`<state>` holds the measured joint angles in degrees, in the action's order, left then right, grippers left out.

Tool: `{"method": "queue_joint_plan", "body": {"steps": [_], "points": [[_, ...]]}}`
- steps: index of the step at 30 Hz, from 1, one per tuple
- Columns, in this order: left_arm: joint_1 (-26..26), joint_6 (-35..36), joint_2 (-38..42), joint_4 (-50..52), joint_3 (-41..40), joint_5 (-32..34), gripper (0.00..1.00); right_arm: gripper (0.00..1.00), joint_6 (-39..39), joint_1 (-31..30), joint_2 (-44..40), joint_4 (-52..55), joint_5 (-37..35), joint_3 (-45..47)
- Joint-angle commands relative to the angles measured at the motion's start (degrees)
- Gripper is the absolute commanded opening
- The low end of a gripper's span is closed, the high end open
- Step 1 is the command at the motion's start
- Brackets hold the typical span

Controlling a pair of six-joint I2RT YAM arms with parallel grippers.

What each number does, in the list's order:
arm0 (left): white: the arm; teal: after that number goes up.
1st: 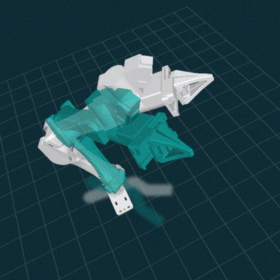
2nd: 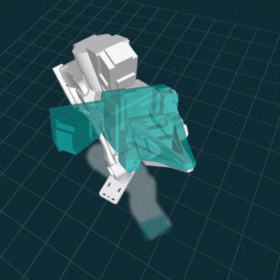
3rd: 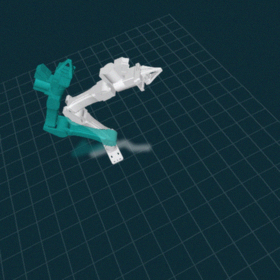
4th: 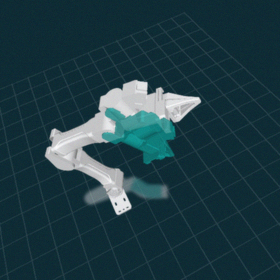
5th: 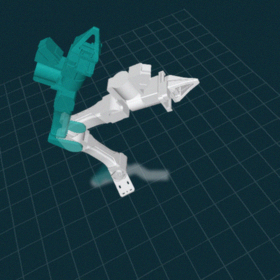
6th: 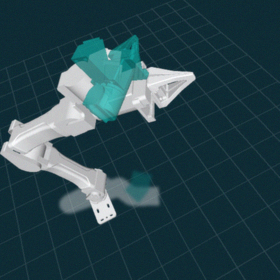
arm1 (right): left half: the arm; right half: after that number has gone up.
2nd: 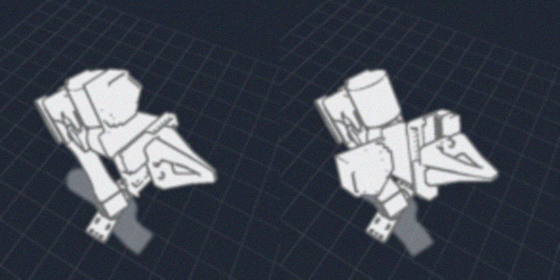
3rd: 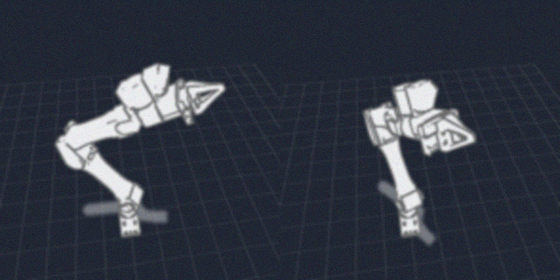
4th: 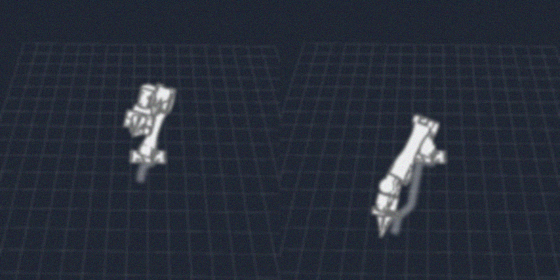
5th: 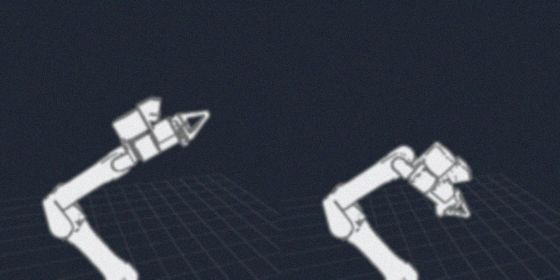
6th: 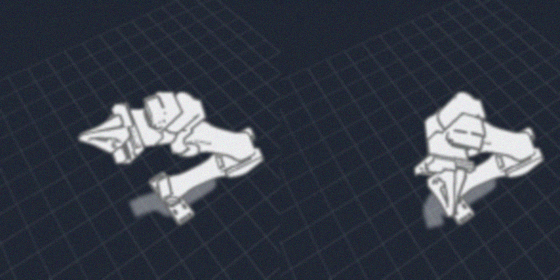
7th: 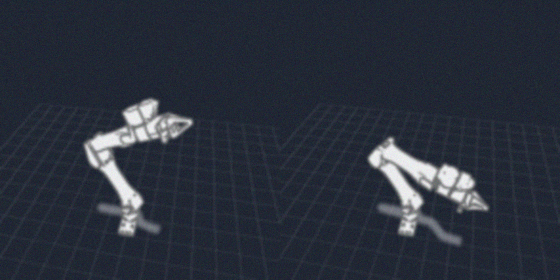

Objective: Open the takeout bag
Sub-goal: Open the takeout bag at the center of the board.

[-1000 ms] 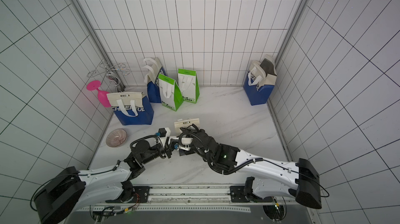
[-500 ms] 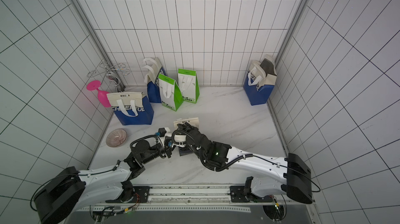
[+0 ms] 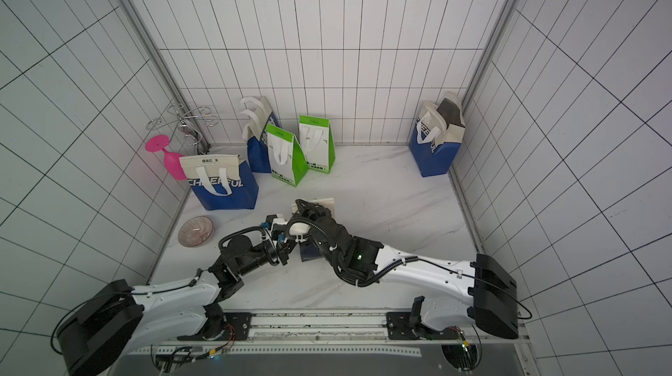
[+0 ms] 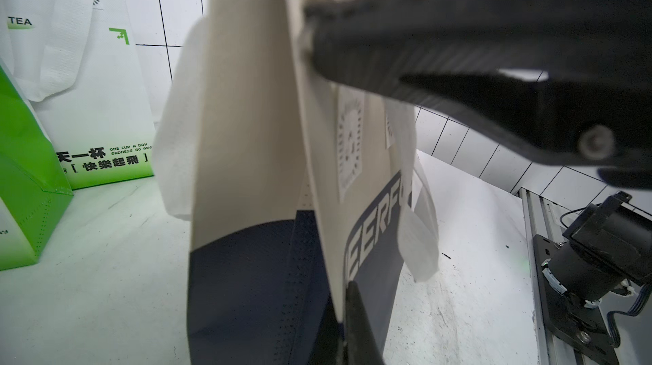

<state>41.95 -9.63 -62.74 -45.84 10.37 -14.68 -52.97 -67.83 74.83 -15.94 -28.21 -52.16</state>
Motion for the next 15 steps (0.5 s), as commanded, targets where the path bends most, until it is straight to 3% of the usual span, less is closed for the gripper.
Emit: {"method": "queue_joint_plan", "body": {"steps": [1, 15], "points": [[0.3, 0.3, 0.9, -2.4, 1.1, -0.5, 0.00, 0.45, -2.2, 0.7, 1.2, -2.8, -1.8, -5.3], [0.4, 0.3, 0.8, -2.2, 1.2, -0.7, 0.00, 0.40, -7.1, 0.9, 4.5, -10.0, -7.6, -4.5]]}}
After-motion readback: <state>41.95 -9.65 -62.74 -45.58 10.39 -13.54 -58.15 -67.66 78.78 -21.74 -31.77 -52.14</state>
